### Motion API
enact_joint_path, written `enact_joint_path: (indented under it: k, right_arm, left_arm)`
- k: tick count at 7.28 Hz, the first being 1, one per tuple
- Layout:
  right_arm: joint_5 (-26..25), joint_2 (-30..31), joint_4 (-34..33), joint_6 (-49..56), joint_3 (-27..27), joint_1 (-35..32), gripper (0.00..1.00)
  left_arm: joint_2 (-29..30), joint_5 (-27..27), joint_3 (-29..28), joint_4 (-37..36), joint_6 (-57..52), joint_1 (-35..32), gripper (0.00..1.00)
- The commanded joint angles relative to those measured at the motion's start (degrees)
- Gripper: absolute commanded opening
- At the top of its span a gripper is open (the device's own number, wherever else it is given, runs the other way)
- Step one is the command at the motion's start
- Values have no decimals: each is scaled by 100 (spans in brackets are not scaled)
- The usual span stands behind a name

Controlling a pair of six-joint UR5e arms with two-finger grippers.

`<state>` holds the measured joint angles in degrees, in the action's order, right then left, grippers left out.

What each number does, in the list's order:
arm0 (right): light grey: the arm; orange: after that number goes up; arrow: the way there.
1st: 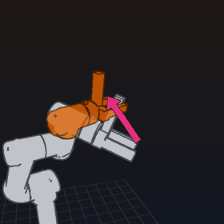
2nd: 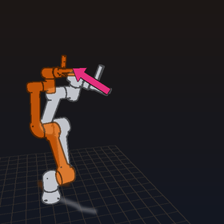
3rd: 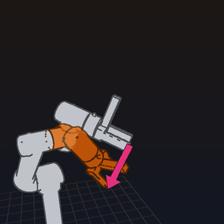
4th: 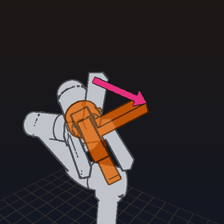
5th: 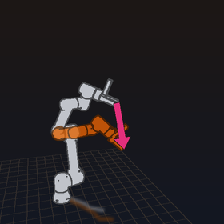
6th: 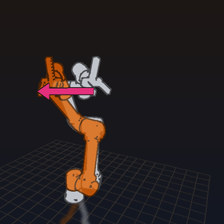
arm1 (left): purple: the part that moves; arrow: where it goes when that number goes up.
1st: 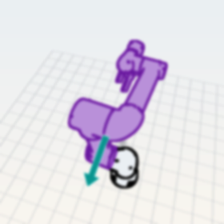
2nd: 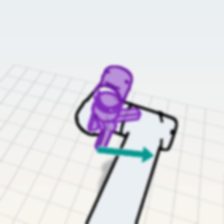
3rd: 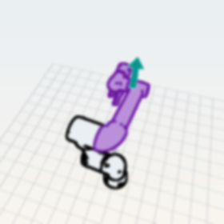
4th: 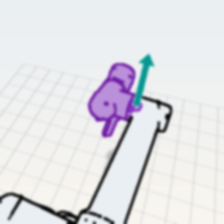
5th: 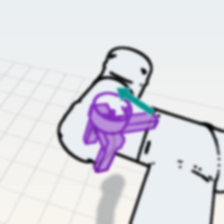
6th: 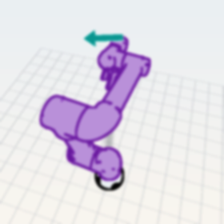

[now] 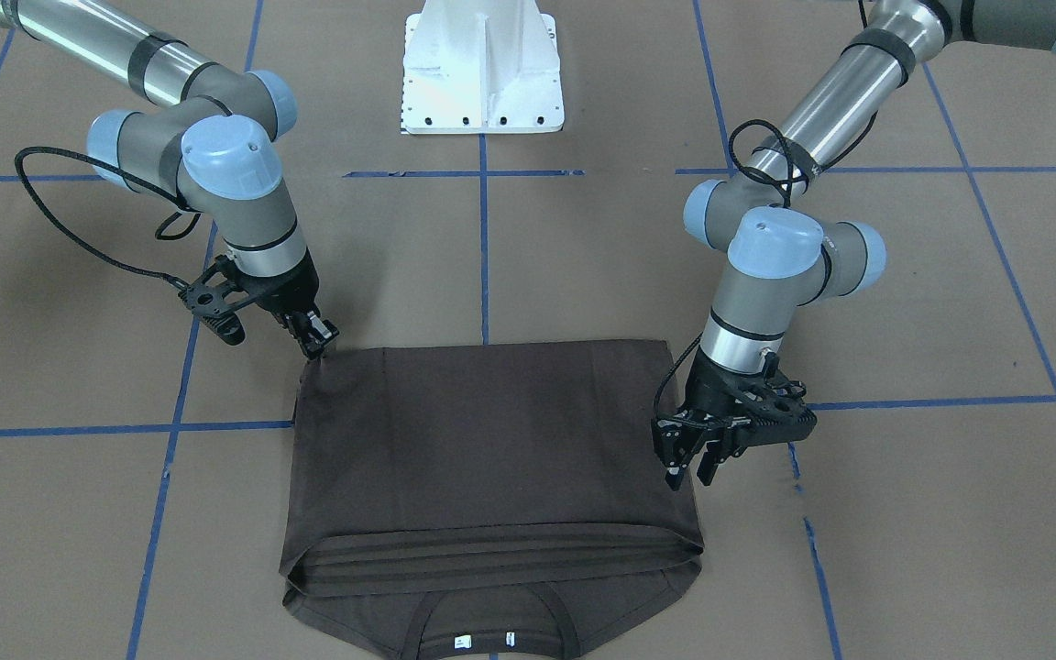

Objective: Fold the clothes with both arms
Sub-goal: 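Drag the folded shirt toward the robot with the right gripper, rotating it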

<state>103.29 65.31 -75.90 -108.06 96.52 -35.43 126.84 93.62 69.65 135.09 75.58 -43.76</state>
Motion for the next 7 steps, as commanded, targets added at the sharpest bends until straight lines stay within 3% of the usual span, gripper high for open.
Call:
enact_joint_path:
  k: [1, 3, 4, 5, 6, 7]
  right_arm:
    - [243, 1143, -240, -30, 1824, 716, 0]
    - [218, 2088, -1088, -231, 3550, 2007, 0]
    - [200, 2065, -1563, -589, 3854, 2684, 0]
    - [157, 2056, -1568, -750, 3865, 3021, 29]
    - [130, 2004, -1577, -769, 3865, 3103, 99]
    - [-36, 1969, -1577, -769, 3865, 3095, 100]
  left_arm:
    - [8, 16, 31, 9, 10, -1, 50]
    - [-71, 260, 197, 0, 10, -10, 50]
    - [-98, 479, 424, 0, 44, -10, 50]
    - [-254, 847, 792, -35, 288, 16, 50]
    - [-447, 1216, 1152, -44, 526, 34, 50]
    - [-623, 1524, 1530, -53, 850, 69, 51]
